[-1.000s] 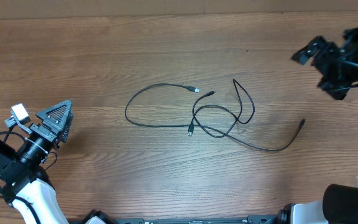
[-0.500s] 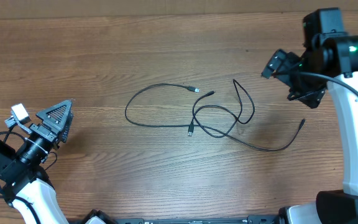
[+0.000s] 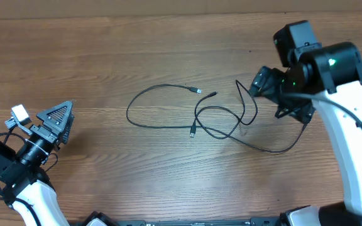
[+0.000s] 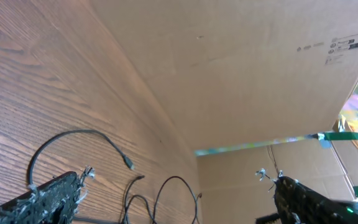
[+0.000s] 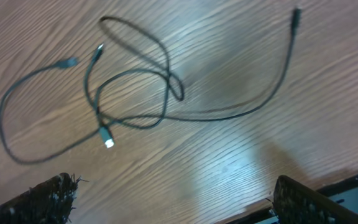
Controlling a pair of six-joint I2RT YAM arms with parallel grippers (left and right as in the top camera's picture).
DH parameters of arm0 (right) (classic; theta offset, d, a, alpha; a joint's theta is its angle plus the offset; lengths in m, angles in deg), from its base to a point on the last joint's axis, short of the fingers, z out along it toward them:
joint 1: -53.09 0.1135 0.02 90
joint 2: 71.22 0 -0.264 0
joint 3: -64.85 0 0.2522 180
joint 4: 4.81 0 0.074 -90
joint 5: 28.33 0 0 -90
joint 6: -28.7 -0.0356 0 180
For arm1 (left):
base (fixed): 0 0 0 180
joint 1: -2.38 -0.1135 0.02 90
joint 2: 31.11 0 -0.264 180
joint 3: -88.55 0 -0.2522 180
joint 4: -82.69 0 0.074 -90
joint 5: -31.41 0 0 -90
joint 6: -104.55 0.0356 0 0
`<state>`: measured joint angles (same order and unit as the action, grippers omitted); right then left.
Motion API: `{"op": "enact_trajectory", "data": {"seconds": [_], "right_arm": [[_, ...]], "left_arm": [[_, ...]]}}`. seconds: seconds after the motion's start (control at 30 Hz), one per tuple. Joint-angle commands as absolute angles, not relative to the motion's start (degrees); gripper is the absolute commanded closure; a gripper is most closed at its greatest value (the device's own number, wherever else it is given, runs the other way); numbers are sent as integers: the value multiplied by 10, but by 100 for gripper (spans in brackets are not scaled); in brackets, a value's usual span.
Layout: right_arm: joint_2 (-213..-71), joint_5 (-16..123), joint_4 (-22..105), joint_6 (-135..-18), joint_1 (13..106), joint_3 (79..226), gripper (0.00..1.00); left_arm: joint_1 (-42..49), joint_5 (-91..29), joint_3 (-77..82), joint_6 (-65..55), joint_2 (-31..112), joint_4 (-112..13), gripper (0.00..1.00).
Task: Untangle cables
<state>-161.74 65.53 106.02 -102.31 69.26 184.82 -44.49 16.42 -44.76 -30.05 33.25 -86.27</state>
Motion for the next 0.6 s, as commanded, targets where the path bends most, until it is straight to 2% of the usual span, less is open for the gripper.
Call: {"op": "enact_trajectory", "data": {"seconds": [0.0,0.13,0.57], "right_arm": [[-1566,677,1060,-1033,729,1847,0],[-1533,703,1060,-1035,756,1847,0],[-1397,703,1060,-1035,757,1809,0]], "left_arm": [[-447,173,-438,-287,330,-864,0],[-447,173,-438,-287,330,-864,0],[-447,173,-438,-287,330,-864,0]]}}
